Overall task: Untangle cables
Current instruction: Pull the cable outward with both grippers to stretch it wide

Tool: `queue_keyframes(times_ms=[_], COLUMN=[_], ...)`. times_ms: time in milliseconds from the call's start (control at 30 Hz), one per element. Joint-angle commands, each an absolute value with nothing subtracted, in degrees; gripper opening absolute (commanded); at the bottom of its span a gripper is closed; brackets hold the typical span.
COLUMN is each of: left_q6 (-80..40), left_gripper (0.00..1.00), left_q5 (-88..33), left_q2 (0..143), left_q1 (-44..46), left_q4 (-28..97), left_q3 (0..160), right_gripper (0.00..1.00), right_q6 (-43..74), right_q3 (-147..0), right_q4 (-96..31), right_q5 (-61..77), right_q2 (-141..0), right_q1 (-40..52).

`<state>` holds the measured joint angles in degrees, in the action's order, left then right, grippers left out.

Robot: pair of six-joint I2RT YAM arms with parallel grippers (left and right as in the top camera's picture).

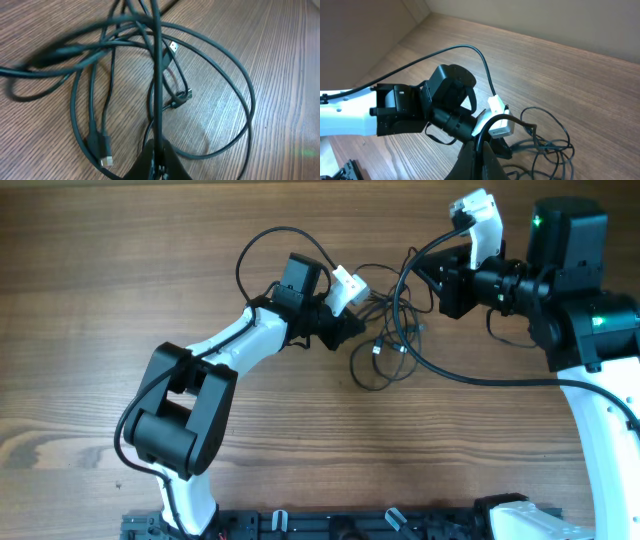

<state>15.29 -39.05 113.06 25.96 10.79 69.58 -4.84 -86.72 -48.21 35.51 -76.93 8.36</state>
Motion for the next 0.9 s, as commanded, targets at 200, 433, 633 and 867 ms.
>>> queue_keyframes(times_ms=[200,433,633,867], left_q6=[11.3,11.3,11.4,11.6], left_gripper=[0.04,0.04,0.04,0.04], left_q5=[-39.1,-38.9,-37.4,-37.4], left_q2=[103.5,85.4,80.2,80.2], left_q1=[13.6,3.8,-4.1,-13.8], left_q4=[14.5,18.5,23.9,24.5], left_q3=[70.6,70.6,70.6,70.6], right_gripper=[0.04,0.04,0.04,0.04], right_q6=[-2.8,2.2,6.6,10.6], right_q3=[-86.8,-86.5,-86.3,-86.3], right_q4=[-51.6,-51.2,-49.6,-49.5], right_q5=[13.6,4.1,-2.8,-5.0], right_q2=[-77.6,-84.6,-94.5,-101.8], right_q1=[8.4,8.3,5.3,-4.5])
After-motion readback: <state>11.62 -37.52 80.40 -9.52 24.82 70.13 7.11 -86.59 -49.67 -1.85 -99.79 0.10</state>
